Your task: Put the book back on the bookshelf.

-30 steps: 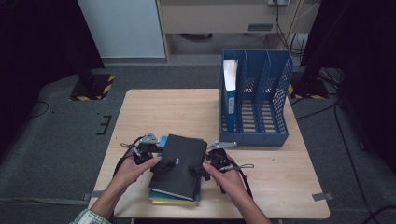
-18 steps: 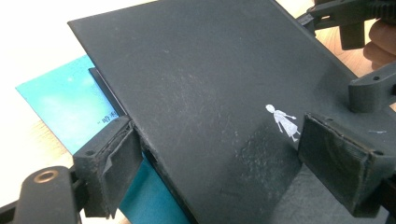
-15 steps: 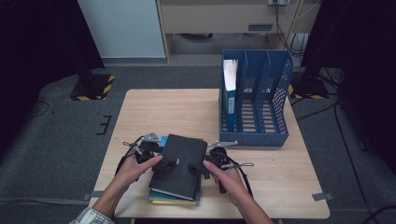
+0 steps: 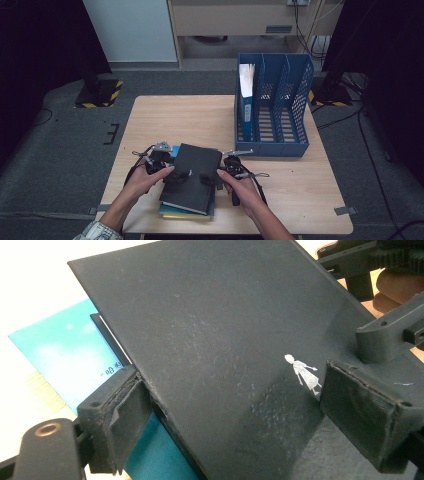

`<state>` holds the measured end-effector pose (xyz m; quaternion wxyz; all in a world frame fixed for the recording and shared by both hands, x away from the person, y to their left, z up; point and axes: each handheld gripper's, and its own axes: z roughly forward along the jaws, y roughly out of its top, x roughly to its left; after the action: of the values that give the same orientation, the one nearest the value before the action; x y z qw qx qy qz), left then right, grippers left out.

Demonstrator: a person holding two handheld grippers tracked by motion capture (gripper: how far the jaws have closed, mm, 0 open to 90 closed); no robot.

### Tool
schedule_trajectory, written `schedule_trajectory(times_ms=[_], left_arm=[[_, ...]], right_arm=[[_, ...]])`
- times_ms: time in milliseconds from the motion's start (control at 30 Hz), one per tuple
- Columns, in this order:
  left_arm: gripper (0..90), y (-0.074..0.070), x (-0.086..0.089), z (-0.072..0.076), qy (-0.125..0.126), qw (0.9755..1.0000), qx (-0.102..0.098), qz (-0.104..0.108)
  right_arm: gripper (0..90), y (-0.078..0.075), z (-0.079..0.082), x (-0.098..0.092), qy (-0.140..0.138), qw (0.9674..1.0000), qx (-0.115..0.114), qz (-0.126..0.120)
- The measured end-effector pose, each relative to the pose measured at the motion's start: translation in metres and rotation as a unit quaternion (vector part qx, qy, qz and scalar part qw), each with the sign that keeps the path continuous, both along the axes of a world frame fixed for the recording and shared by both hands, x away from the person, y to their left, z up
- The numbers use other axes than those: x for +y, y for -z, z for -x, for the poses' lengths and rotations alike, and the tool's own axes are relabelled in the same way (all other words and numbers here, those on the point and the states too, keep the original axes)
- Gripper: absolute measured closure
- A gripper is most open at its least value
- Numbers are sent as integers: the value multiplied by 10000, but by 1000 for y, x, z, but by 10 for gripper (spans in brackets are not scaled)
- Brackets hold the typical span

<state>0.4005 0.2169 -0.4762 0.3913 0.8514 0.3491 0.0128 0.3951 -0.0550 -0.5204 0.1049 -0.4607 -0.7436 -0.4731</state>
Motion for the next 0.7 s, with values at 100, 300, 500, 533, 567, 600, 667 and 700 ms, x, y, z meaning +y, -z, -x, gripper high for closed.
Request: schedule_trajectory(times_ms=[100,300,500,533,567,600,667,700], left_arm=[[129,0,0,0,8,10000,-16,8],[134,-3,2,1,21,9999,-145,59],[166,-11,8,2,28,9996,-260,119],[182,-12,9,2,20,9995,-279,123],[194,-13,10,2,13,9995,-297,135],[201,-14,11,2,14,9994,-311,149],[221,-15,13,2,-19,9992,-337,197],[227,-16,14,2,-26,9992,-335,206]], right_arm=[[2,0,0,0,-10,10000,-22,2],[11,-10,-1,2,-59,9997,-111,192],[53,-21,-1,4,0,9991,-360,235],[62,-23,-1,4,-13,9988,-420,257],[72,-24,-2,3,-9,9988,-432,247],[78,-25,-2,3,-2,9986,-466,246],[85,-29,-2,3,3,9984,-508,264],[88,-30,-2,4,1,9982,-534,275]])
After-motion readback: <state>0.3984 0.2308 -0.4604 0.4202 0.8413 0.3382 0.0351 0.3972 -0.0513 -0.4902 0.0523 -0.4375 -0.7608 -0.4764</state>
